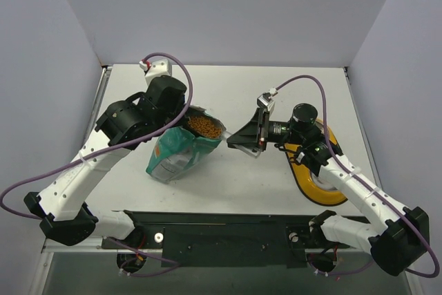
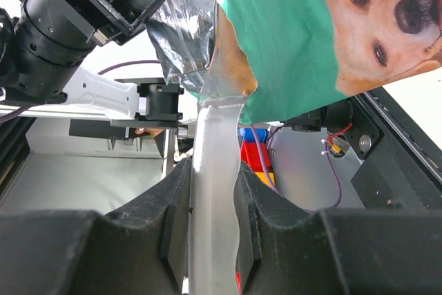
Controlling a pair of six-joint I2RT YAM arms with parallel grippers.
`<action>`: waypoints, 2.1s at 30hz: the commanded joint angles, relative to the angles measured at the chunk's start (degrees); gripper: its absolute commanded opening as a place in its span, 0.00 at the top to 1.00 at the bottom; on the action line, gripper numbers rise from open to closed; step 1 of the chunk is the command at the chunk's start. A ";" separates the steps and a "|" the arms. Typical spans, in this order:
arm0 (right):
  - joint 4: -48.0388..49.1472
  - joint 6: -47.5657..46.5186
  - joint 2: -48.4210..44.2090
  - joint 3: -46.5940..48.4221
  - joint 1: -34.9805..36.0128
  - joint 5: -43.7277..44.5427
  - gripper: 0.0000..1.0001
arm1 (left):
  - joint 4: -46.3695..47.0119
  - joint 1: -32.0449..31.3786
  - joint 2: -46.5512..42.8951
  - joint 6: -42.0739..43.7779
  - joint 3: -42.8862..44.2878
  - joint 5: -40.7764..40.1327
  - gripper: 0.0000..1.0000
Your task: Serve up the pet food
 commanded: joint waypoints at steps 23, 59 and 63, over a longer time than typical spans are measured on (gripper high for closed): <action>5.43 4.66 -4.14 0.49 -4.18 -0.90 1.00 | 4.34 0.75 1.09 -2.61 7.71 -10.37 1.00; -13.98 -1.13 -22.15 -2.58 -22.18 18.43 1.00 | 5.48 0.58 -3.56 -6.30 1.12 -9.24 1.00; -12.65 -0.77 -24.61 -8.03 -27.10 19.92 1.00 | 6.45 0.40 -4.00 -6.74 -0.19 -6.17 1.00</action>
